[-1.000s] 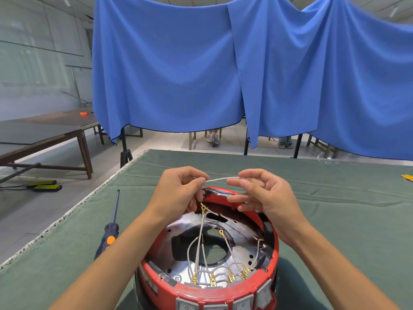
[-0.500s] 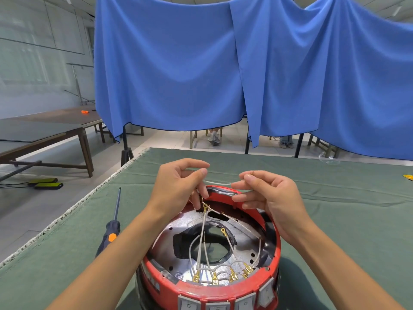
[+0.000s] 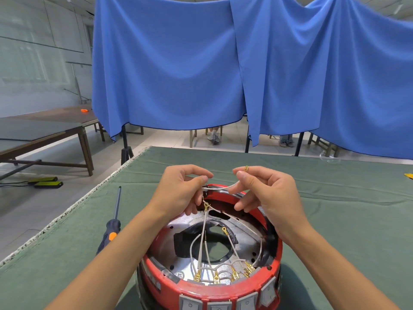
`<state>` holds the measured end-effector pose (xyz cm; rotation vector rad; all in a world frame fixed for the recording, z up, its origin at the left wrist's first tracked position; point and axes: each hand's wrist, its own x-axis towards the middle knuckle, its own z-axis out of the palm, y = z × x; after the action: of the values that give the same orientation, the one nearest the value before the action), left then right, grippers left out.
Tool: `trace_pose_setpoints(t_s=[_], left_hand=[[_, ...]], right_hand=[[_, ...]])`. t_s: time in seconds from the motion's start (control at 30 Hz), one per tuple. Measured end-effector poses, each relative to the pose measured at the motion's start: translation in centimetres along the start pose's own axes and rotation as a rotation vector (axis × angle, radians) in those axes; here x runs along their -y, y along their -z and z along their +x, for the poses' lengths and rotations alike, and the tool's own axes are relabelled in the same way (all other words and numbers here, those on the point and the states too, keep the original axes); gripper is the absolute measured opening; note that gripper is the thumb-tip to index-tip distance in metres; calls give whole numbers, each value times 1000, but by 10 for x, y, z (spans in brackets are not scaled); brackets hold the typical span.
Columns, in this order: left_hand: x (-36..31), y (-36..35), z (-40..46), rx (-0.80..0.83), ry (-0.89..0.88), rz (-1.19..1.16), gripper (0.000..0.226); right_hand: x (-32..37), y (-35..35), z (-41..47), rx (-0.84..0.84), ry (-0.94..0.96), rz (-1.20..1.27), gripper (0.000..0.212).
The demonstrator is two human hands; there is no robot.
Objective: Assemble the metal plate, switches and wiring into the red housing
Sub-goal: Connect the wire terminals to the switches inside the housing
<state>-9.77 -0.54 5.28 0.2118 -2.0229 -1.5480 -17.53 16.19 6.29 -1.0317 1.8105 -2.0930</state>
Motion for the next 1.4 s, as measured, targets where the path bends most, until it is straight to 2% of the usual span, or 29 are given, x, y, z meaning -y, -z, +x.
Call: trace_pose_setpoints(t_s=[0.13,0.33,0.53,0.67,0.8,0.97,1.13,1.4], left_hand=[[-4,-2,-2,54,-49,-15,12],[-8,0,-3,33,-50,-29,21],[-8,7,0,-99,25,0,30],[-4,16,4,-243,0,105,33],[3,24,4,-332,-34,250,33],[9,23,5,-205,-36,470,24],[18,21,8,0,144,619,43],[13,22,9,58,197,658,49]], right_hand=[[-6,0,3,-151,-45,-107,18],[-9,-11,7,-198,-81,-137,27],[-2,-37,18,-47,-34,-450,33],[10,-50,28,118,-108,-662,35],[0,-67,23,286,-153,-994,32],[-18,-71,15,324,-189,-1157,22],[-25,-70,13,215,-163,-1245,18],[-26,-74,14,170,-52,-1331,23]])
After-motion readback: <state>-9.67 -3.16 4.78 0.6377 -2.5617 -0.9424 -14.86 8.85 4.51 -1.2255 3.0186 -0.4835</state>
